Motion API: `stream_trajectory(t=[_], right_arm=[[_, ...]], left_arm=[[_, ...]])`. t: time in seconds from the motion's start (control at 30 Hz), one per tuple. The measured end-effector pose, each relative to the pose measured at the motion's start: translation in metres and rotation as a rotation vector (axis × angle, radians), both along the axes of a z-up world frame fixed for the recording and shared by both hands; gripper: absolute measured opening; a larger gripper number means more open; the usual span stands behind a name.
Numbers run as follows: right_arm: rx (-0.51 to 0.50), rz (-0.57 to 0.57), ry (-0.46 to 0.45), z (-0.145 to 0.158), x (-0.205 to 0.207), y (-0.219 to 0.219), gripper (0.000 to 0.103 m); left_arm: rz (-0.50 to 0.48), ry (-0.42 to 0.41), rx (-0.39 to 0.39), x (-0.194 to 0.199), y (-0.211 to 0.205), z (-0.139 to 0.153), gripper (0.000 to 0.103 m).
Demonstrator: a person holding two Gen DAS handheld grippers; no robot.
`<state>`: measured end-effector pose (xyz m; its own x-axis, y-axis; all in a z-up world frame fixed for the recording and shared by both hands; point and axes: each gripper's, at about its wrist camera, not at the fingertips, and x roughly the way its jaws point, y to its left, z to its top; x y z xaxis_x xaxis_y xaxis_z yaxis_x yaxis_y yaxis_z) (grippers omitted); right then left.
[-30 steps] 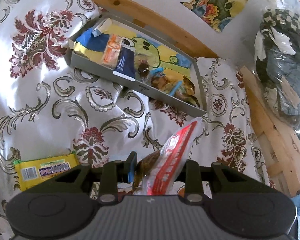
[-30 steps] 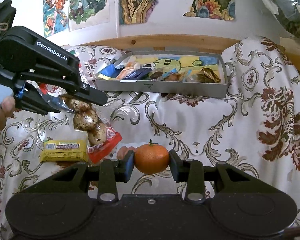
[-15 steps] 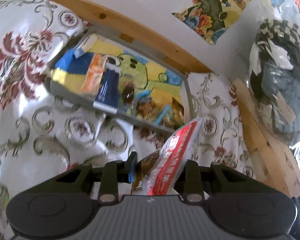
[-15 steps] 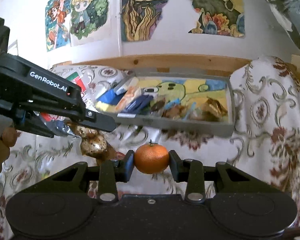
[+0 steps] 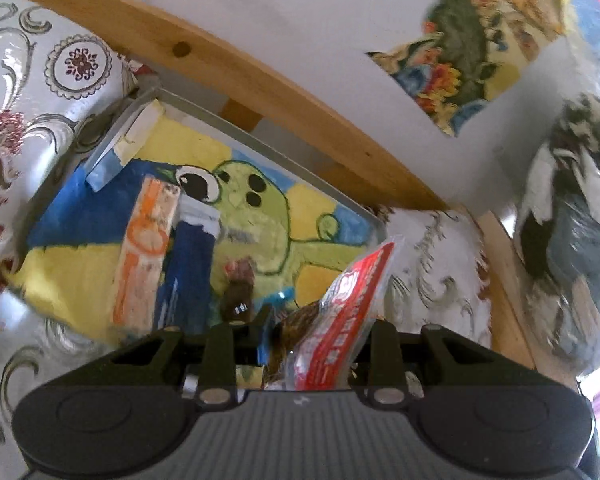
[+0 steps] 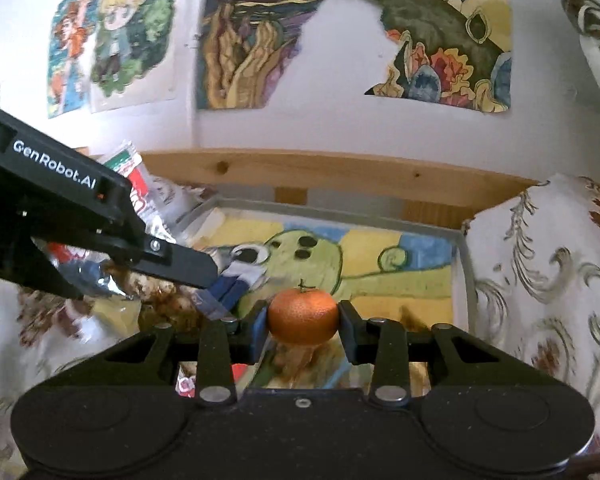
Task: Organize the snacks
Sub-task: 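Carry the mandarin and quail egg bag over the grey tray with both tools, then open both tools to release the snacks into the tray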
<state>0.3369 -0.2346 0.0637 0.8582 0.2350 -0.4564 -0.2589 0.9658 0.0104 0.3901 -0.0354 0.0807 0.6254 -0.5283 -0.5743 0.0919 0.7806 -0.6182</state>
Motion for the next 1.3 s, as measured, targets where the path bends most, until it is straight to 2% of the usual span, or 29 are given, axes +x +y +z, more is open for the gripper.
stream_trajectory(t=[0.2, 0.3, 0.53, 0.63, 0.67, 0.73, 0.77, 0.8, 0.83, 0.9, 1.03, 1.3], right_arm=[[-0.019, -0.02, 0.004, -0.016, 0.03, 0.004, 0.039], [-0.05, -0.027, 0.009, -0.026, 0.037, 0.007, 0.039], [-0.045, -0.053, 0.036, -0.037, 0.051, 0.006, 0.039], [-0.042, -0.066, 0.043, -0.038, 0.053, 0.007, 0.04], [-0.041, -0.069, 0.04, -0.038, 0.053, 0.008, 0.041], [-0.039, -0.071, 0.035, -0.037, 0.052, 0.008, 0.045], [-0.041, -0.072, 0.032, -0.036, 0.051, 0.008, 0.048], [-0.043, -0.073, 0.028, -0.036, 0.05, 0.009, 0.054], [-0.044, -0.075, 0.02, -0.035, 0.048, 0.009, 0.06], [-0.043, -0.079, 0.006, -0.033, 0.044, 0.008, 0.066], [-0.036, -0.095, -0.026, -0.026, 0.035, 0.004, 0.08], [-0.019, -0.133, -0.105, -0.002, 0.001, -0.005, 0.097]], left_arm=[[0.032, 0.051, 0.001, 0.035, 0.005, -0.018, 0.032], [0.051, 0.049, 0.015, 0.045, 0.008, -0.022, 0.032], [0.074, 0.008, 0.116, 0.054, 0.008, -0.021, 0.034], [0.103, 0.017, 0.156, 0.055, 0.01, -0.023, 0.042], [0.108, 0.023, 0.163, 0.055, 0.011, -0.024, 0.046], [0.117, 0.031, 0.185, 0.054, 0.011, -0.026, 0.063], [0.127, 0.027, 0.198, 0.052, 0.012, -0.026, 0.076], [0.141, 0.019, 0.21, 0.05, 0.012, -0.026, 0.086], [0.154, 0.011, 0.225, 0.048, 0.012, -0.025, 0.088], [0.159, -0.007, 0.246, 0.044, 0.011, -0.022, 0.096], [0.172, -0.034, 0.274, 0.036, 0.011, -0.015, 0.1], [0.189, -0.136, 0.312, -0.005, 0.015, 0.001, 0.102]])
